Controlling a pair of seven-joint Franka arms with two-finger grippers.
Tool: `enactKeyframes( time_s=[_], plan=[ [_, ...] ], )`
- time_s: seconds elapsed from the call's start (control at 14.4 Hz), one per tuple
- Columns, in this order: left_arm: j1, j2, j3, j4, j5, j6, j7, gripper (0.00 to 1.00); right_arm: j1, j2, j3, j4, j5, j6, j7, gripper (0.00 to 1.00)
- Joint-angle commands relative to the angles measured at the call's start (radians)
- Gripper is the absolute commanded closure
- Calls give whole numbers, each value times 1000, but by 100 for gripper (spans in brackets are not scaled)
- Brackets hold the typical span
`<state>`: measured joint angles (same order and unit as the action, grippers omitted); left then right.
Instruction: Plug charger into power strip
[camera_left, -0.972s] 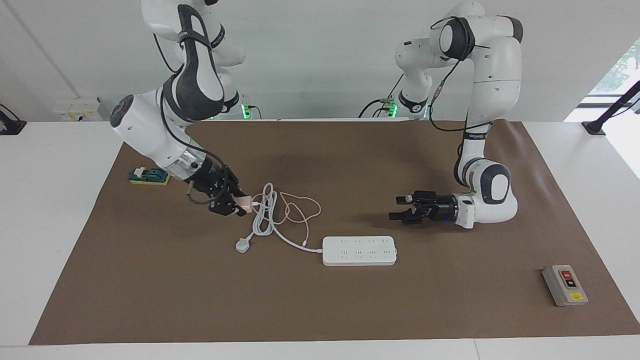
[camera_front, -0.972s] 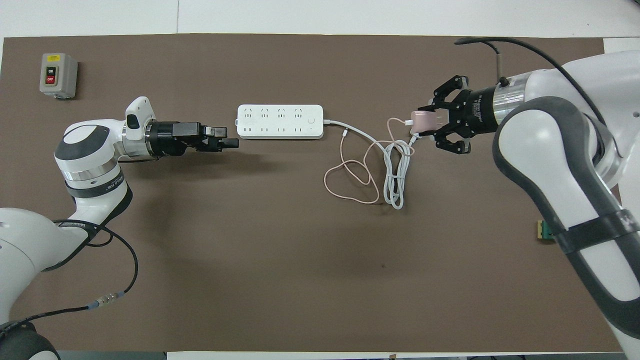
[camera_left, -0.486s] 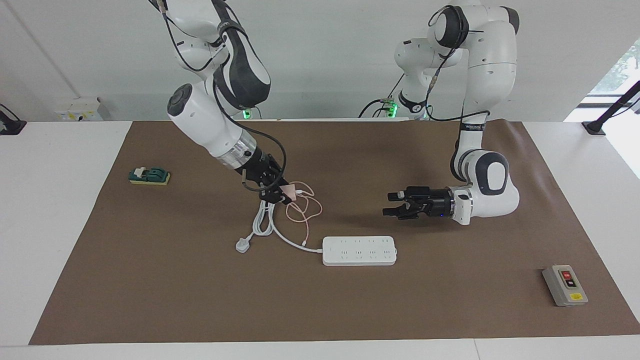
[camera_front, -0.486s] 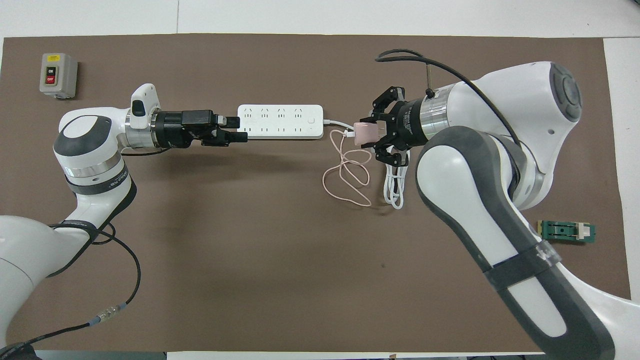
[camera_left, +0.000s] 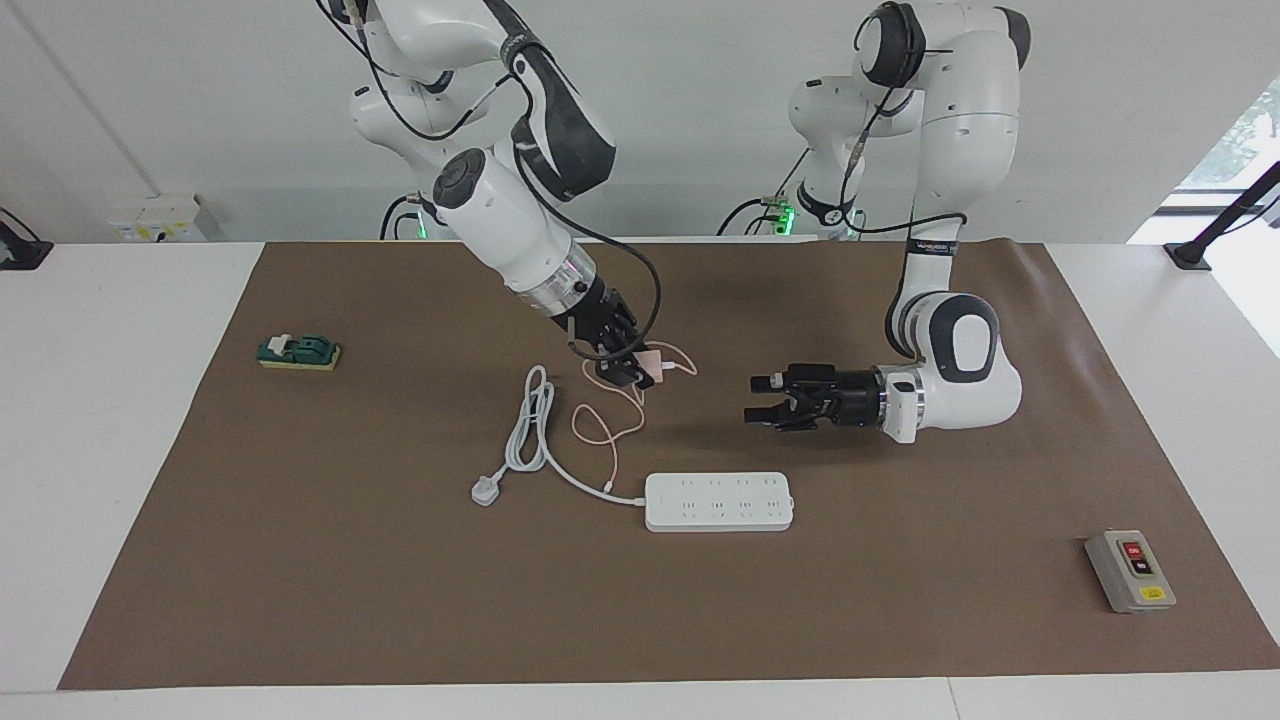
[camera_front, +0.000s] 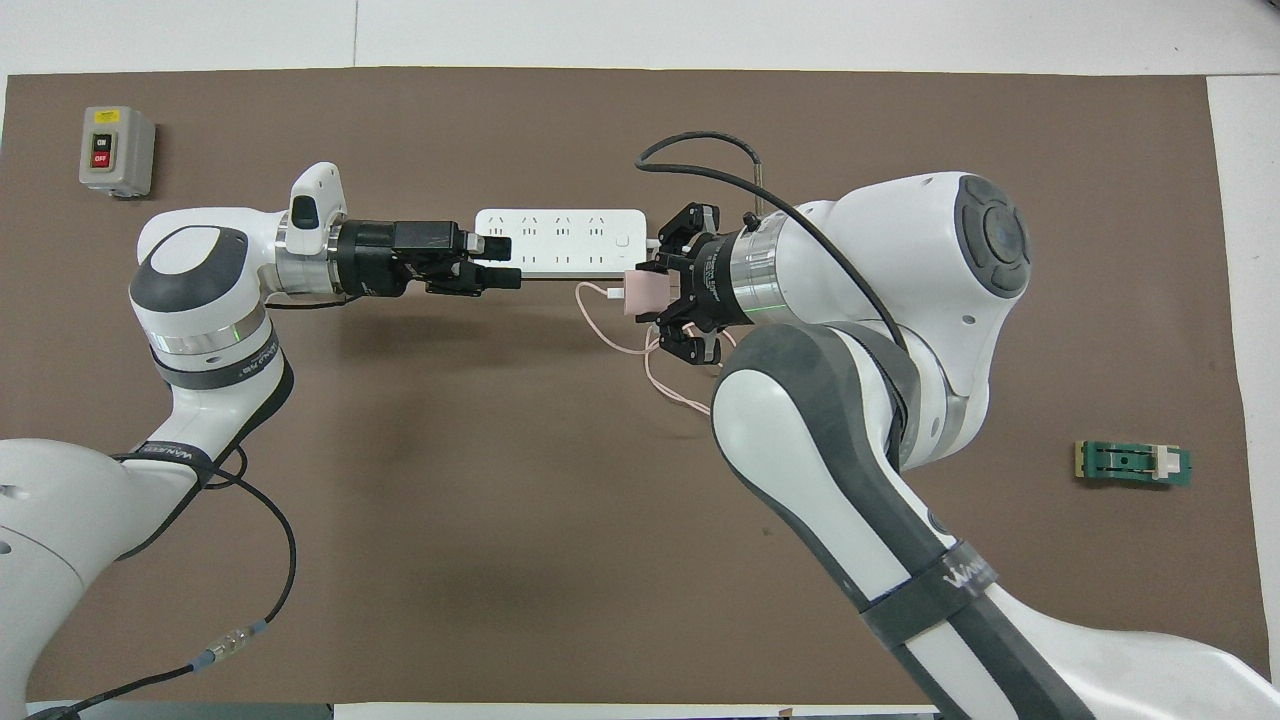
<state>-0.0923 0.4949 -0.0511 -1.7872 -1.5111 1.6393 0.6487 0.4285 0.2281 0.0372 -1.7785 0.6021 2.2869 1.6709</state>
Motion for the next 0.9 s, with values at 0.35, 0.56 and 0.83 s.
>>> enactKeyframes(
  time_s=[0.35, 0.56, 0.83],
  plan=[
    [-38, -58, 11, -57, -17, 33, 69, 0, 58, 95, -5, 97, -87, 37, 133, 100],
    [-49, -71, 10, -92, -17, 45, 150, 0, 75, 114, -3, 103, -91, 66, 162, 100],
    [-52, -76, 8, -95, -18, 47, 170, 0, 90, 119, -5, 94, -107, 69, 187, 100]
  ],
)
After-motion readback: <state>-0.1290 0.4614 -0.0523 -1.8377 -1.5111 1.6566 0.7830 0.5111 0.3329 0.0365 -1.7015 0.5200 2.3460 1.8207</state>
